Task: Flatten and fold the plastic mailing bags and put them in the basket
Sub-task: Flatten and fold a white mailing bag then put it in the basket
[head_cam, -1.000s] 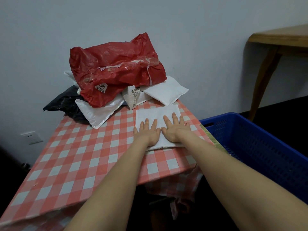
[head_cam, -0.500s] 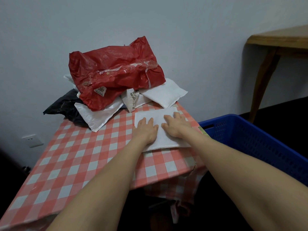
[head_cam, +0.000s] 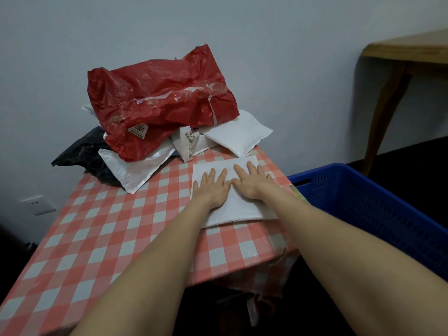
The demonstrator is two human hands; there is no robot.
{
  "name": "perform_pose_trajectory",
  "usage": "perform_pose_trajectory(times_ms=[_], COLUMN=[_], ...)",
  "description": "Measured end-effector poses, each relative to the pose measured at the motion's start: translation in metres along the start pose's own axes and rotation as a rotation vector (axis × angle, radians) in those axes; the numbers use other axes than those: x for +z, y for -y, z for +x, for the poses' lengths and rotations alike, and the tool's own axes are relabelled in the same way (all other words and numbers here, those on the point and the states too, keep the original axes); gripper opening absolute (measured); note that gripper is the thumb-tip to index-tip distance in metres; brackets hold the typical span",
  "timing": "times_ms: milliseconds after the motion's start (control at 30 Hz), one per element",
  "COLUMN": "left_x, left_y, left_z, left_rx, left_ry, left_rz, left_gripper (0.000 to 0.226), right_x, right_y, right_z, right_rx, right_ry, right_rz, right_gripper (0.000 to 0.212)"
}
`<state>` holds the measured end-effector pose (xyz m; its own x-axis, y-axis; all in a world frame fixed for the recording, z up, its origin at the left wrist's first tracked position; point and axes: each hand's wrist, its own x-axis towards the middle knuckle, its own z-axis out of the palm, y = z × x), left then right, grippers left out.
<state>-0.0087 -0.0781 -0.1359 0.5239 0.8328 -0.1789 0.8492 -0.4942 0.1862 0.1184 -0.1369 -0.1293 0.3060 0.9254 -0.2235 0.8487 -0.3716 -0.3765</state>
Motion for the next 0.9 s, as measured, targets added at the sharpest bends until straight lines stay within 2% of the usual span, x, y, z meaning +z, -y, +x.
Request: perform_pose_trajectory(times_ms=[100, 200, 267, 333, 500, 600, 667, 767, 900], left_x=[-0.007, -0.013, -0.017, -0.02, -0.026, -0.036, -0.042, -0.045, -0.043], left_y=[0.006, 0.012, 0.012, 0.009, -0.007, -0.015, -0.023, -0.04, -0.073], left_z=[0.0, -0.009, -0.016, -0.02, -0.022, -0.02, -0.019, -0.015, -0.008], left_rx=[0.0, -0.181, -0.291, -0.333, -0.273, -0.261, -0.289, -0.288, -0.241], left_ry=[-0.122, -0.284, -0.249, -0.208, -0.253, -0.379, -0.431, -0.404, -0.351], left_rz=[-0.081, -0.171, -0.2, -0.249, -0.432, -0.52, -0.602, -0.707, -0.757], left_gripper=[0.056, 0.059, 0.059, 0.058, 0.058, 0.056, 0.047, 0.034, 0.034], right_x=[-0.012, -0.02, -0.023, -0.023, -0.021, -0.027, -0.033, -0.045, -0.055], right_y=[-0.003, -0.011, -0.019, -0.026, -0.026, -0.033, -0.043, -0.056, -0.083], right_z=[0.001, -0.004, -0.01, -0.013, -0.027, -0.03, -0.033, -0.043, -0.055], right_rx=[-0.016, 0.14, 0.213, 0.197, 0.159, 0.201, 0.255, 0.262, 0.316], right_ry=[-0.062, -0.275, -0.29, -0.211, -0.16, -0.203, -0.219, -0.294, -0.388], right_rz=[0.176, 0.412, 0.447, 0.496, 0.899, 1.085, 1.144, 1.204, 1.193], right_gripper=[0.063, 0.058, 0.058, 0.059, 0.061, 0.049, 0.048, 0.041, 0.036])
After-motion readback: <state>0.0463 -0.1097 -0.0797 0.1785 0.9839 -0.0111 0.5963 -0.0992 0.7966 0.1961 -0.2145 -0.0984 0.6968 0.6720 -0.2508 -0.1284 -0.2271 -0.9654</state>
